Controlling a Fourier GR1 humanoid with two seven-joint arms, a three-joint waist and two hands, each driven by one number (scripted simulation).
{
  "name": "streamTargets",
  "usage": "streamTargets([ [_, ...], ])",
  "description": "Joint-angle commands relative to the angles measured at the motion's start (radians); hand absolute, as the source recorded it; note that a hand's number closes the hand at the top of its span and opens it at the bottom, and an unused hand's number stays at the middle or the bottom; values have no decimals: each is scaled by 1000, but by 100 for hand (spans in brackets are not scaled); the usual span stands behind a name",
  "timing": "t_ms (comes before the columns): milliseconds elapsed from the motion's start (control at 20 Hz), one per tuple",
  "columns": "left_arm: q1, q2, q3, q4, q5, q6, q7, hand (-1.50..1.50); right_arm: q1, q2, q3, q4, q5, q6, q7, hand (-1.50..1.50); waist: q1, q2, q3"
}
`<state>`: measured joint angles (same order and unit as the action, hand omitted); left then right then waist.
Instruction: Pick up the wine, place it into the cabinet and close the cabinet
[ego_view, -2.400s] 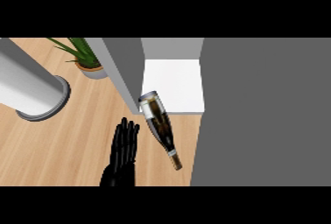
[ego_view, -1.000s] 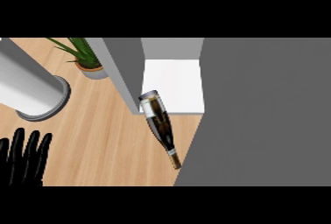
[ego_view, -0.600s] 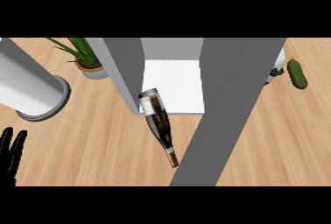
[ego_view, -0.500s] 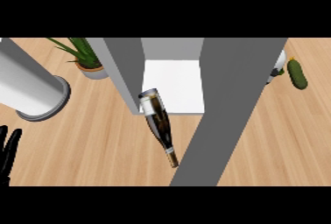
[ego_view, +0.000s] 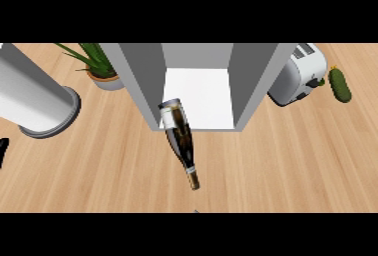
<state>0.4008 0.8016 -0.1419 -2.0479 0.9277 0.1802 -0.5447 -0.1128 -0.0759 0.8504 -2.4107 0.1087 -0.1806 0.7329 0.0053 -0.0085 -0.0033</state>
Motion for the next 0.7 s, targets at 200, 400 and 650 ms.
streamTargets([
  [200,-38,-18,11,1,30,-36,53,-150,-290,70,129,148,67,-214,0,150,12,5,0],
  [400,-66,-21,33,21,39,-55,72,-150,-416,67,54,176,-5,-241,73,150,19,9,0],
  [650,-72,-55,-15,-11,6,-23,79,-150,-550,67,4,265,-122,-318,33,150,37,12,-1],
])
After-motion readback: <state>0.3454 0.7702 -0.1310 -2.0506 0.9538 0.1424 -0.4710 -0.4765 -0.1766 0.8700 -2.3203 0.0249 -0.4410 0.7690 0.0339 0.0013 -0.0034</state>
